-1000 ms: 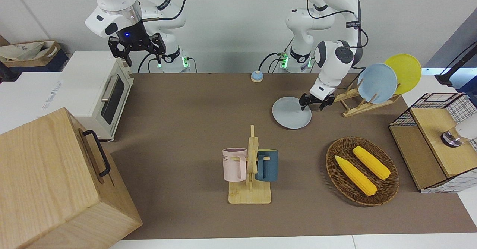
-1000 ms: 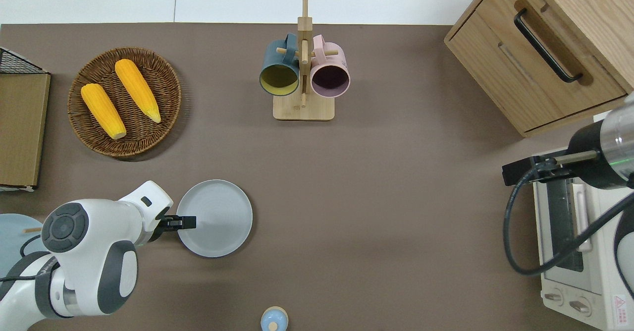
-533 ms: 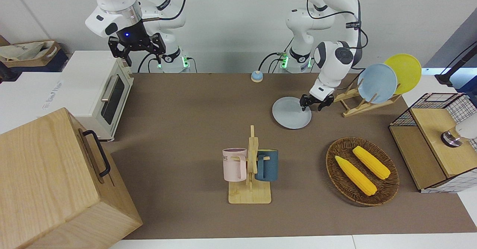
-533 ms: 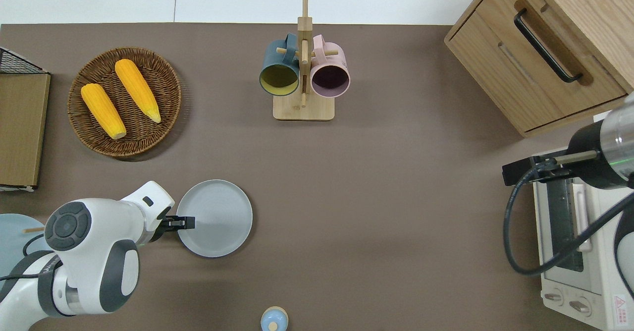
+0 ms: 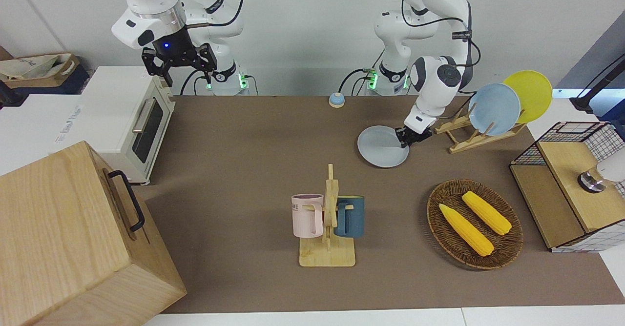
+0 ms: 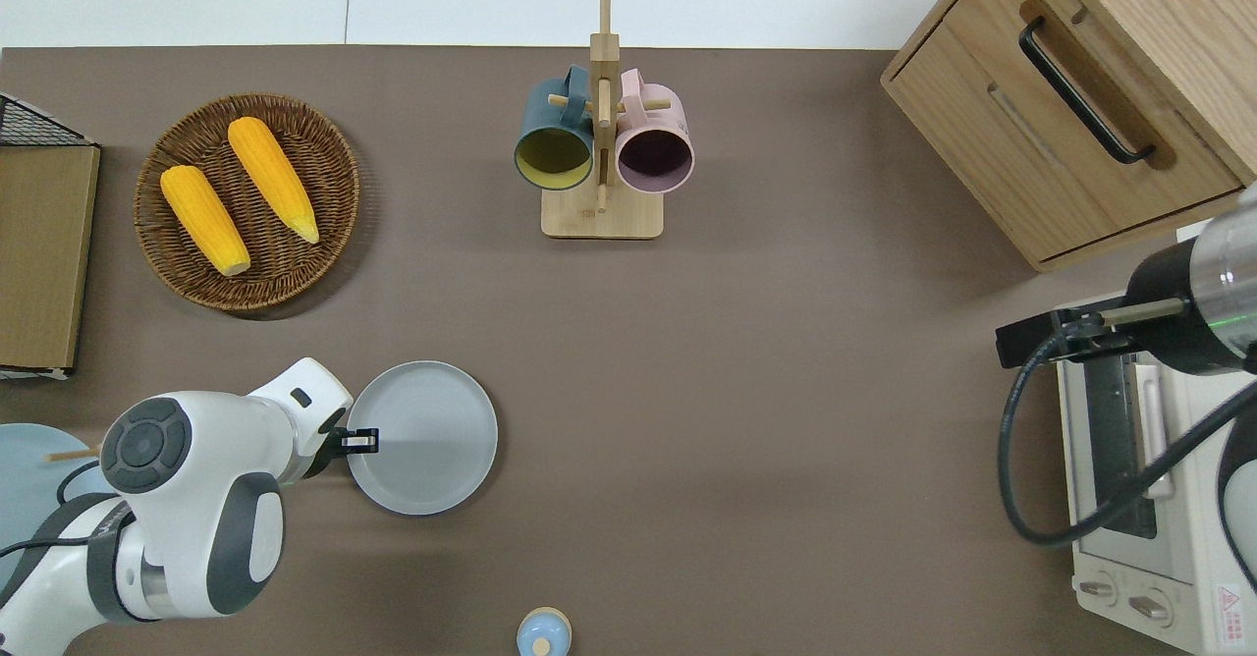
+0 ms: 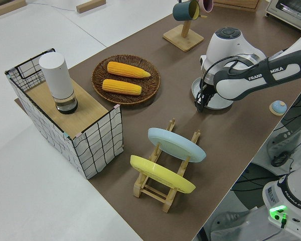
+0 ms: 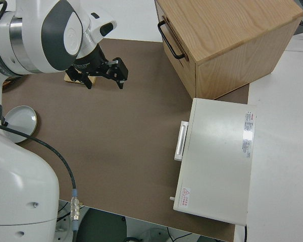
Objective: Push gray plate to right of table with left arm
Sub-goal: 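Push the gray plate with the left gripper across the table toward the toaster oven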
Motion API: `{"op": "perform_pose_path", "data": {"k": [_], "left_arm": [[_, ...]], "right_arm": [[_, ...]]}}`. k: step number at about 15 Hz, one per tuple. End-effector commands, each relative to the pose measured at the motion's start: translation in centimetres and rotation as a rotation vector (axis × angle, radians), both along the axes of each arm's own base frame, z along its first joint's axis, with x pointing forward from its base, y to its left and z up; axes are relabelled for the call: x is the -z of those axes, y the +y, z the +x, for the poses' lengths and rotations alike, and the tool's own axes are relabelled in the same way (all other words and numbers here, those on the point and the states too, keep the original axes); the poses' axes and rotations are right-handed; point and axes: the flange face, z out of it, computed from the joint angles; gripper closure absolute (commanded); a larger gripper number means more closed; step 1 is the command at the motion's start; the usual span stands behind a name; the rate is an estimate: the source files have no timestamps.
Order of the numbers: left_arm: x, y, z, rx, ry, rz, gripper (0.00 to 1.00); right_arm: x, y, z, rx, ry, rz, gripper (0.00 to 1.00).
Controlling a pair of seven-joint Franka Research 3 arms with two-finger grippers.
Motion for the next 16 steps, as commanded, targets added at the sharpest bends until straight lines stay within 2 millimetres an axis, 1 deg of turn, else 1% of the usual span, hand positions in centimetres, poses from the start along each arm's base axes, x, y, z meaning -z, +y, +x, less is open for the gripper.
{"op": "perform_pose_path", "data": {"k": [1,6,8,9,14,16], "left_arm": [[0.5,-0.1,-0.1,-0.013,-0.003,-0.005,1.0],[0.6,-0.2,-0.1,-0.012,-0.006,-0.005,1.0],[1.0,-1.7,-0.1,-0.023,-0.011,-0.004,1.0],[1.0,-3.0,-0.1,-0.042,-0.029,-0.005,1.0],[3.0,-10.2,-0.7,-0.069,-0.035,-0.012,1.0],[3.1,-13.5,-0.9,-0.067,-0.035,-0.017,1.0]], "right_arm": [[-0.3,-0.2,-0.4,0.002,0.006,0.008,0.017],[-0.3,-0.2,-0.4,0.002,0.006,0.007,0.017],[-0.3,-0.3,-0.3,0.005,0.006,0.007,0.017],[-0.3,-0.2,-0.4,0.002,0.004,0.007,0.017],[-0.3,-0.2,-0.4,0.002,0.004,0.007,0.017],[-0.3,-0.2,-0.4,0.002,0.006,0.007,0.017]]}}
